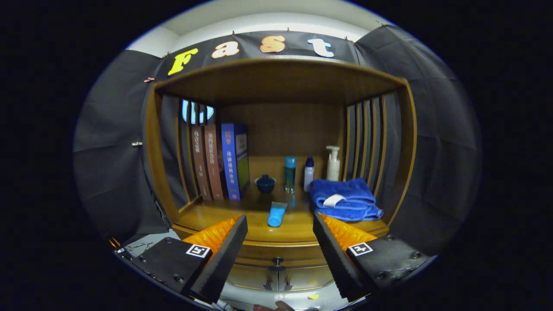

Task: Pull open the drawer, take out the items inside it, and place them on the countertop above the cabinet.

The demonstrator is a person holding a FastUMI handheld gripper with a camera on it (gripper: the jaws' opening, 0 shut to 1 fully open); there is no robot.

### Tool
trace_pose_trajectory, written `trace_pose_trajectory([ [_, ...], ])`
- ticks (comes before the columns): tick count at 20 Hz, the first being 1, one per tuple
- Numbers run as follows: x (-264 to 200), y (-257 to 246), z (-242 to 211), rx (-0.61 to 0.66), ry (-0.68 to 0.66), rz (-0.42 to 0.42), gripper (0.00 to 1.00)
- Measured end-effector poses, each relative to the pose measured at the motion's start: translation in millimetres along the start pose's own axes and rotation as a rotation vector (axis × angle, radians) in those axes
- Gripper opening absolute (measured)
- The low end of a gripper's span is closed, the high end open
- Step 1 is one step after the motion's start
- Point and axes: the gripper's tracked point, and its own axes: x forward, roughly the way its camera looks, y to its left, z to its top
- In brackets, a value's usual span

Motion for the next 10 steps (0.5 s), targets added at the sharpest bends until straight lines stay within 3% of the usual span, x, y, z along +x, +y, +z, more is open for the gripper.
trace_pose_trajectory([
  [5, -51.0, 2.2, 53.0, 0.014, -0.108, -0.002, 1.0],
  [10, -85.1, 7.2, 69.4, 0.006, -0.148, 0.01, 1.0],
])
